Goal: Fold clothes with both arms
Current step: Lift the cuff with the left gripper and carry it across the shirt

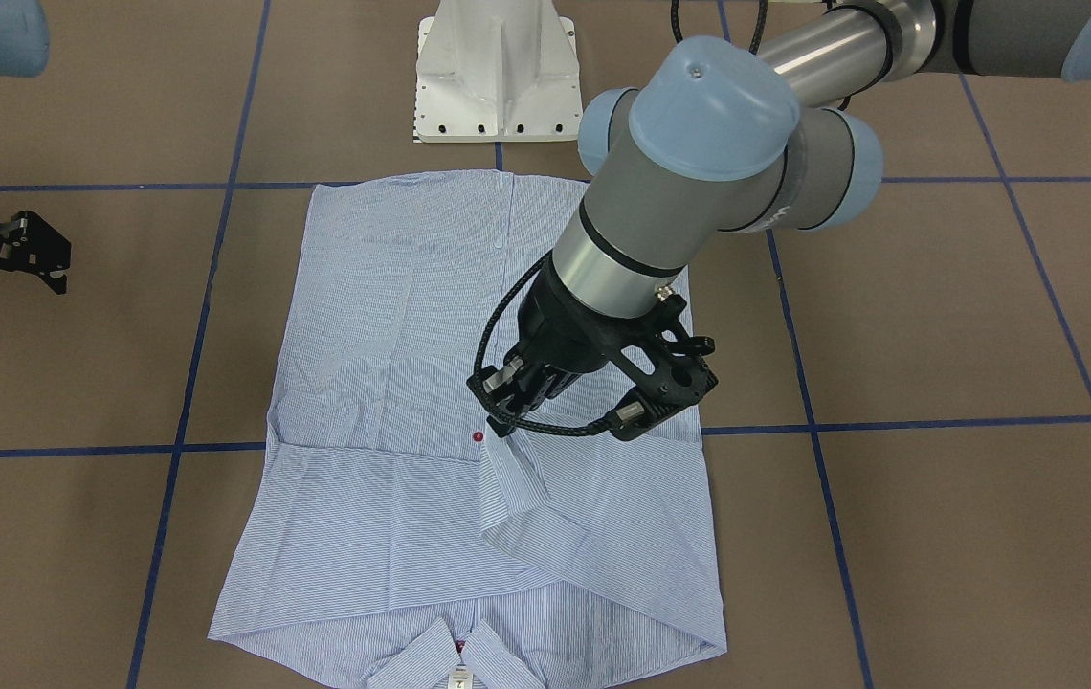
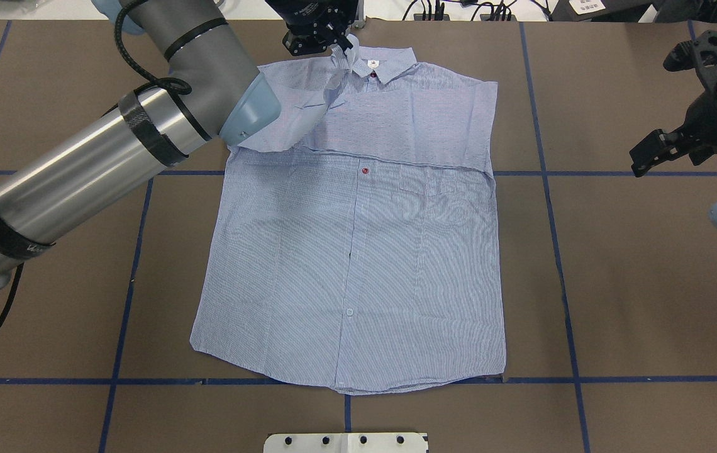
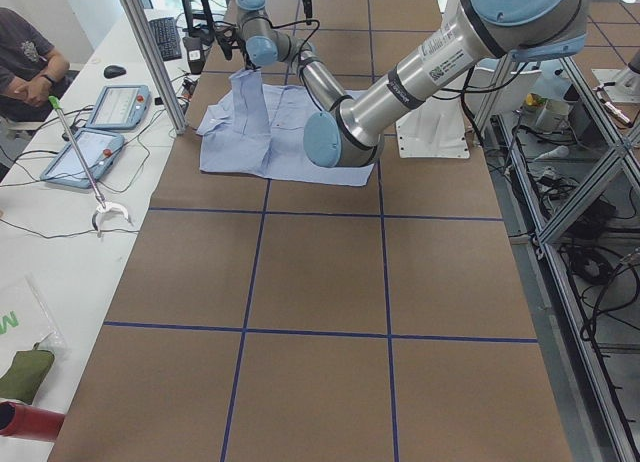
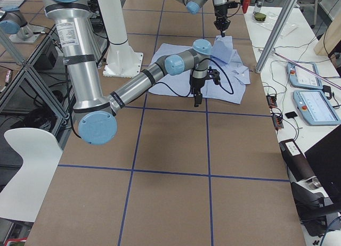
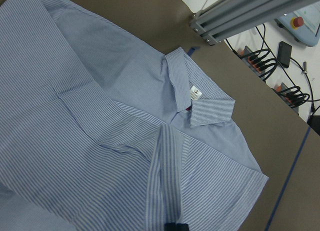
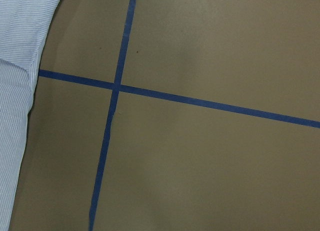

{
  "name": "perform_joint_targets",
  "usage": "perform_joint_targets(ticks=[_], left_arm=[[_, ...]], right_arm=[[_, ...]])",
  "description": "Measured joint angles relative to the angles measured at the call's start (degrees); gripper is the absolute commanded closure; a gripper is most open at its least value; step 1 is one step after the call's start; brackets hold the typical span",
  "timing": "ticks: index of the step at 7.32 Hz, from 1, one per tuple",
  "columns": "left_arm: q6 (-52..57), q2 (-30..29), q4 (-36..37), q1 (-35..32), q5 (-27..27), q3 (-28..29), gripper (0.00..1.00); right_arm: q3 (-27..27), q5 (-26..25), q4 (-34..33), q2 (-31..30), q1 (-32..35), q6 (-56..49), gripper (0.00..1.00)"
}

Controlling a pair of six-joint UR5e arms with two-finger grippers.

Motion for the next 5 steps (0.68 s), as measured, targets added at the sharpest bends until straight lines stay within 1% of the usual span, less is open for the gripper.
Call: perform_joint_targets(ticks=[3, 5], left_arm=[[-1.3, -0.5, -1.9, 2.6, 0.8, 1.8, 1.0], [-3.7, -0.8, -7.8, 6.2, 4.6, 6.3, 1.0]], right_arm=[[-0.2, -0.3, 0.0, -0.1, 0.0, 0.0, 0.0], [-0.5, -0.5, 0.0, 0.0, -0.1, 0.0, 0.0]])
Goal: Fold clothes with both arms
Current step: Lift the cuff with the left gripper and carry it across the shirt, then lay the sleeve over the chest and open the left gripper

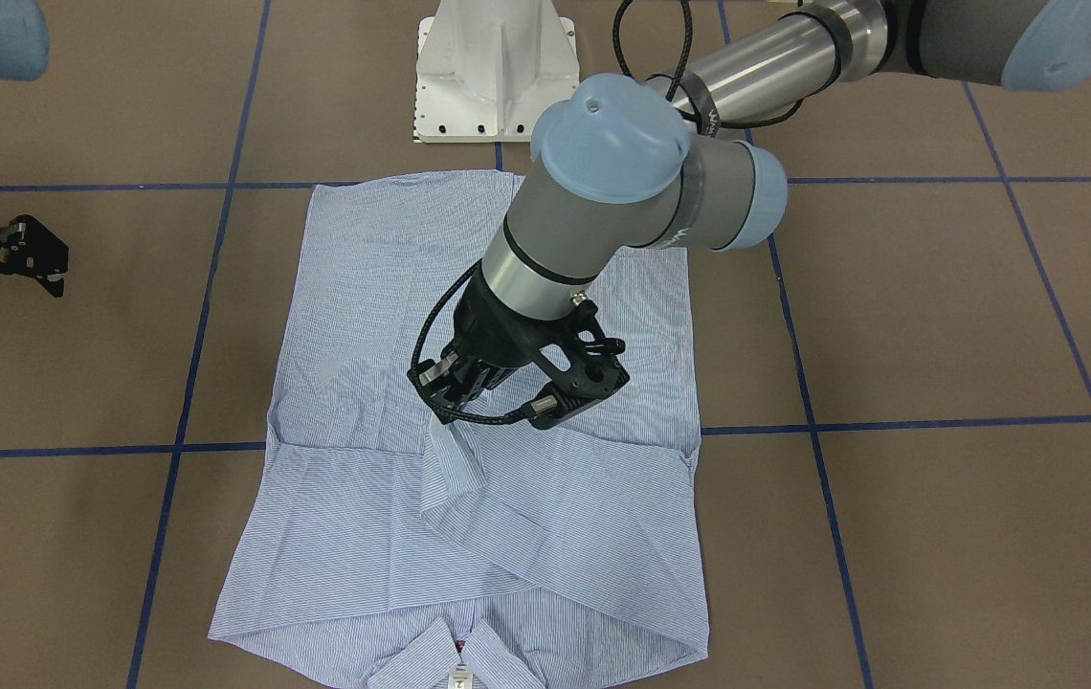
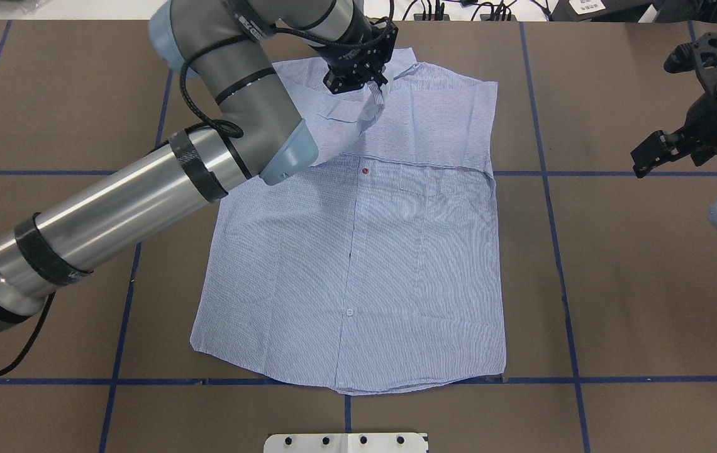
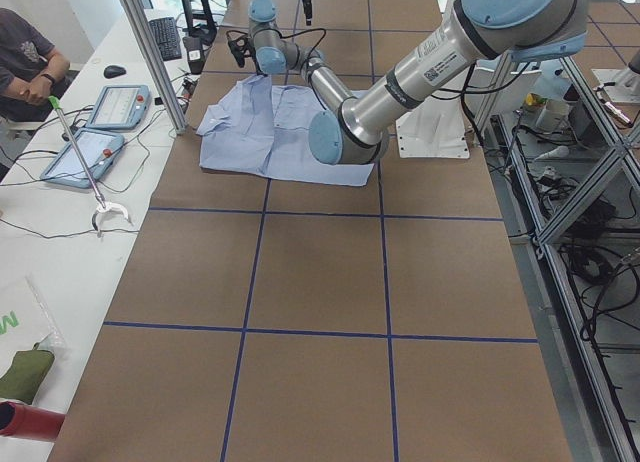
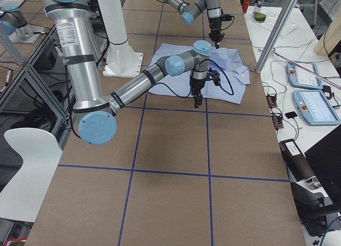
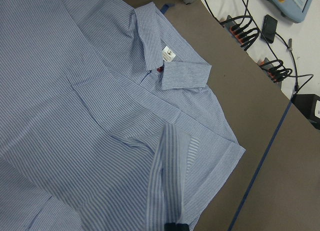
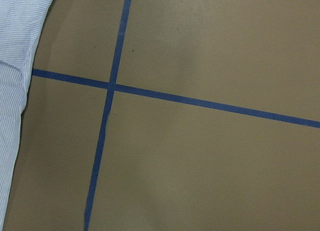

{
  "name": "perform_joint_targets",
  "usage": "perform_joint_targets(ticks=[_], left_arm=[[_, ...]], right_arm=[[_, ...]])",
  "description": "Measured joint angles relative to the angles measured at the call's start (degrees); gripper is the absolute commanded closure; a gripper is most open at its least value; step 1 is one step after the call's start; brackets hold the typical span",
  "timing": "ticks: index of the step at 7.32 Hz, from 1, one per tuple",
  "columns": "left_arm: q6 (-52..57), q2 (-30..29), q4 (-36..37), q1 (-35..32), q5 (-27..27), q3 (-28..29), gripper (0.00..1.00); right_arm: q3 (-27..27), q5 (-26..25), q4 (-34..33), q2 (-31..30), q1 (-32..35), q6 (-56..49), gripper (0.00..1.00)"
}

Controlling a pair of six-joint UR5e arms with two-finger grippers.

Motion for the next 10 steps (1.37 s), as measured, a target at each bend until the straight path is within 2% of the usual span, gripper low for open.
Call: perform_joint_targets(ticks=[4, 5, 6, 10], left_arm=[[-1.6, -2.0, -12.1, 6.5, 8.4, 10.7, 1.0], [-1.6, -2.3, -13.0, 7.5, 9.1, 11.5, 0.65], [-1.5, -2.5, -13.3, 8.1, 9.5, 11.7, 0.01], [7.0, -2.7, -14.6, 11.9, 16.1, 10.7, 0.01]], right_arm=[[-0.4, 0.0, 0.0, 0.3, 0.0, 0.0, 0.0], [-0.7, 0.0, 0.0, 0.3, 0.0, 0.1, 0.0], [-0.8, 0.0, 0.0, 0.3, -0.1, 0.1, 0.0], [-1.0, 0.0, 0.0, 1.1, -0.1, 0.7, 0.0]])
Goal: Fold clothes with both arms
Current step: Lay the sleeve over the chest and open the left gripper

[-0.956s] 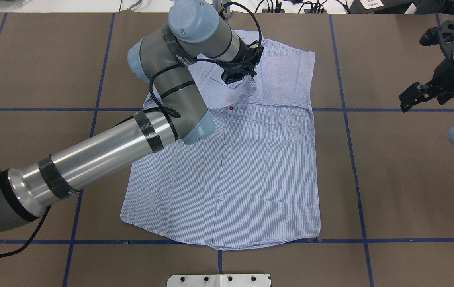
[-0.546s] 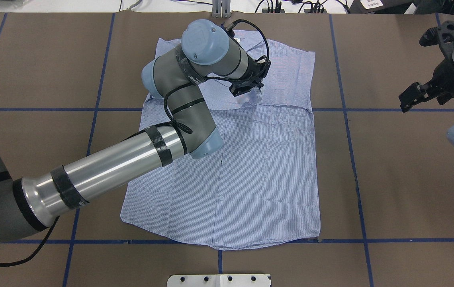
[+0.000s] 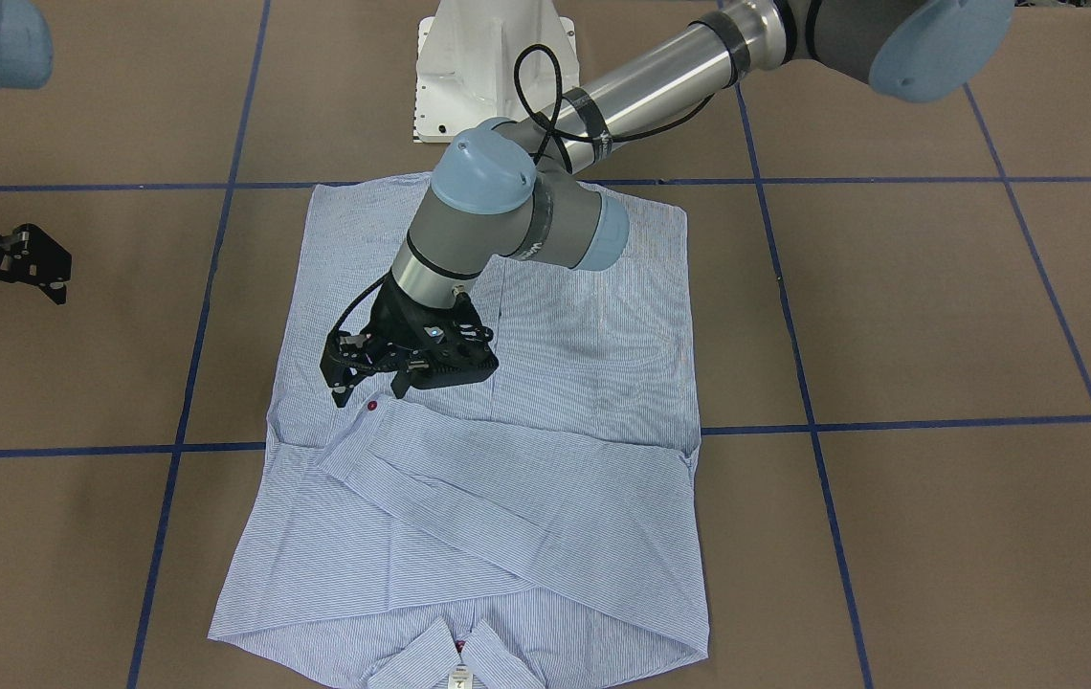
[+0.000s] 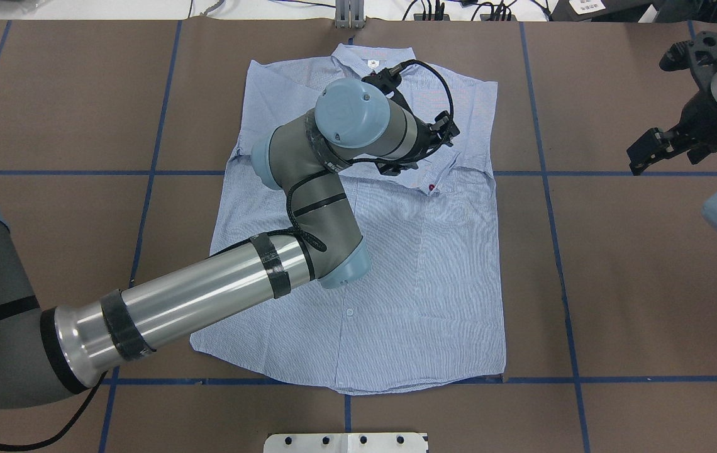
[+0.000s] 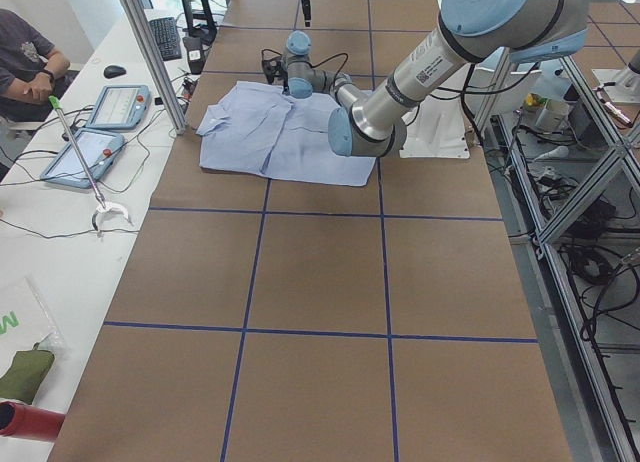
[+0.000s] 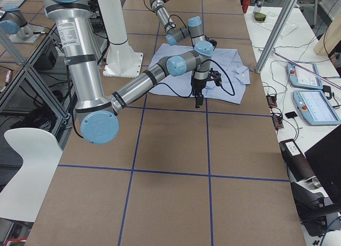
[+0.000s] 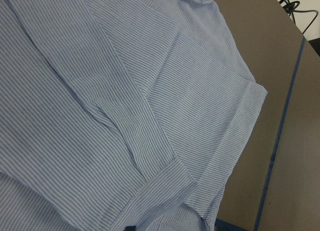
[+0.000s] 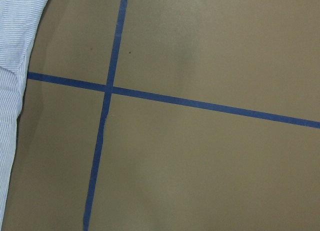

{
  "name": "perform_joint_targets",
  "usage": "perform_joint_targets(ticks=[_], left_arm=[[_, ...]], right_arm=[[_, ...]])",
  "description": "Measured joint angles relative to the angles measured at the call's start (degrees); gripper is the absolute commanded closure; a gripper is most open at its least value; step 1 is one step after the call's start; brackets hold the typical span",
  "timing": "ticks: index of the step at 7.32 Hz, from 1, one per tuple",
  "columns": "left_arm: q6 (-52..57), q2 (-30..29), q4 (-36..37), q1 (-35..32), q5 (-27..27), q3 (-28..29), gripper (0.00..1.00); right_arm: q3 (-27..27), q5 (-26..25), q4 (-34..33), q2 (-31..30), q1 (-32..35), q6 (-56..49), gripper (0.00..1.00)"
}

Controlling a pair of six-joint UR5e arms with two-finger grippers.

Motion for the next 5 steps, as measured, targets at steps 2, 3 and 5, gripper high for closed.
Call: perform_joint_targets(ticks=[2, 3, 5], left_arm=[[1.5, 1.2, 1.5, -0.5, 0.2, -2.4, 0.01], [2.3, 3.5, 4.7, -1.0, -0.6, -6.4, 0.01], [7.7, 11.2, 14.9, -2.5, -3.1, -20.0, 0.01]], right_arm=[[0.0, 0.1, 2.1, 0.3, -0.1, 1.3, 0.0], [0.1, 0.1, 4.8, 0.1, -0.6, 4.7, 0.0], [0.4, 0.3, 12.4, -1.4, -4.1, 13.9, 0.0]])
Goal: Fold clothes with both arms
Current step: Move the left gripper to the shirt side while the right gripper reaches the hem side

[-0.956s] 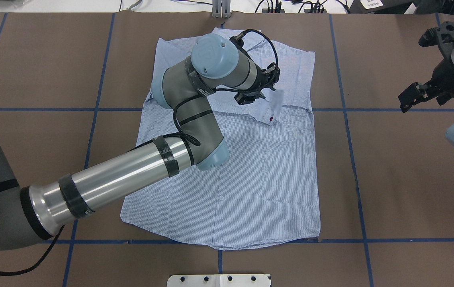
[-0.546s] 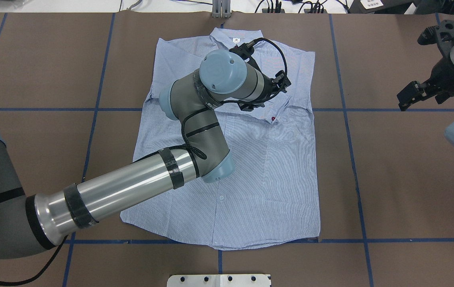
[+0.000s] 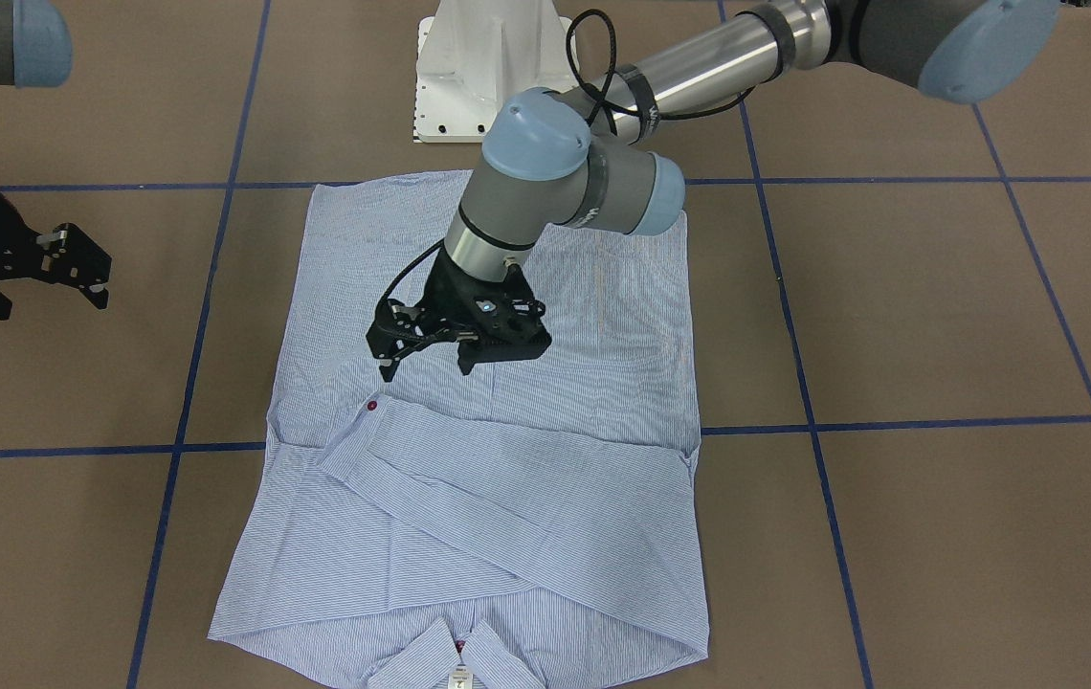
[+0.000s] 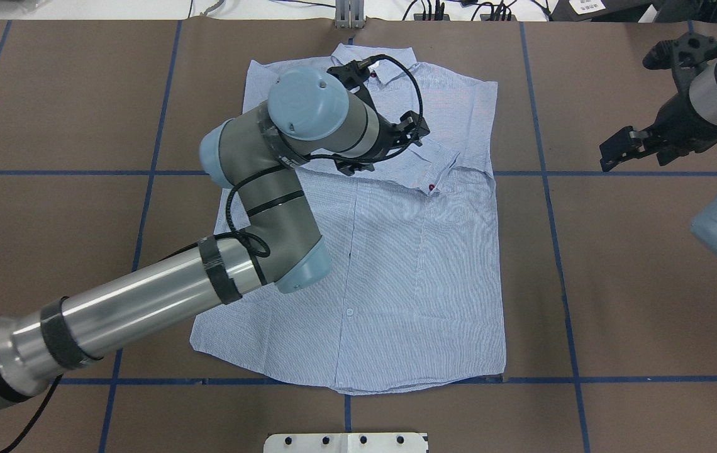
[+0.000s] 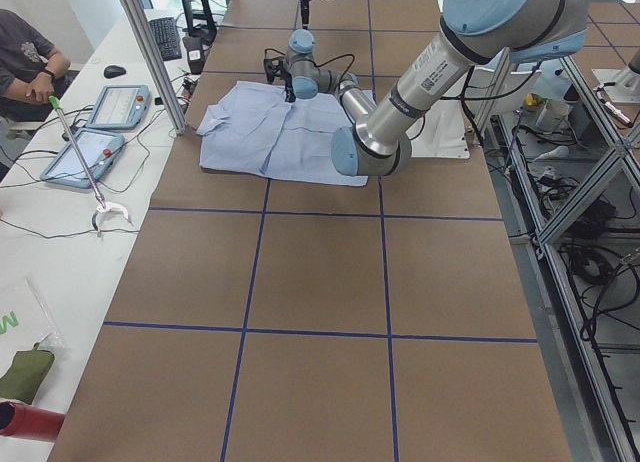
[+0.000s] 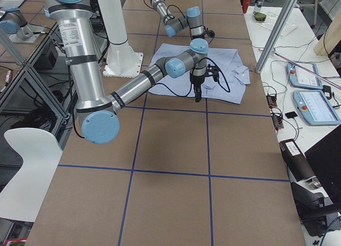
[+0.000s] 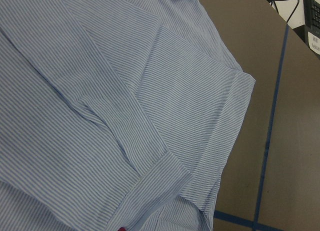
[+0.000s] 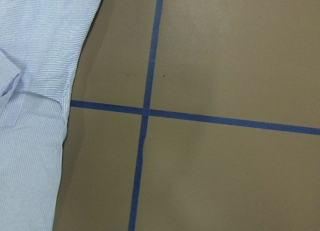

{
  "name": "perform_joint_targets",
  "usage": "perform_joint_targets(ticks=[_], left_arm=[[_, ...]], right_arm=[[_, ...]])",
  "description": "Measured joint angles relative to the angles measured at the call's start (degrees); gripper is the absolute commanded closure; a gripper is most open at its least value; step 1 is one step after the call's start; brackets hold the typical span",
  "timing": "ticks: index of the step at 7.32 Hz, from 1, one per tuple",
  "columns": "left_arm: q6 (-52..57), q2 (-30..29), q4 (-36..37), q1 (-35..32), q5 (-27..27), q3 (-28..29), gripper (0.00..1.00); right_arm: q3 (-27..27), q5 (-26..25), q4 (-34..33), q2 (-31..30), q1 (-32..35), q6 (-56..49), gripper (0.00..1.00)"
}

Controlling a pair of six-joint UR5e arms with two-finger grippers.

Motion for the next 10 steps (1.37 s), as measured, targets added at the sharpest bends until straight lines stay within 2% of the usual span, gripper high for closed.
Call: perform_joint_targets(ticks=[2, 3, 5, 8, 10], left_arm=[[8.0, 10.4, 8.8, -2.1, -0.7, -15.6, 0.01], [11.2, 13.8, 13.5, -3.0, -0.7, -21.8, 0.01], [15.6, 17.9, 21.7, -3.6, -0.7, -30.3, 0.01], [16.9, 22.7, 24.1, -3.7, -0.8, -36.0, 0.01], [16.6, 23.1, 24.2, -3.6, -0.7, -36.7, 0.01]], right_arm=[[0.4, -0.5, 9.8, -2.0, -5.7, 12.6, 0.0], [1.4, -1.4, 13.7, -3.6, -8.6, 18.1, 0.0], [5.3, -6.0, 16.7, -6.1, -15.1, 26.2, 0.0], [7.5, -13.8, 16.5, -7.0, -26.2, 35.3, 0.01], [7.6, -15.8, 15.2, -7.6, -32.2, 40.3, 0.03]])
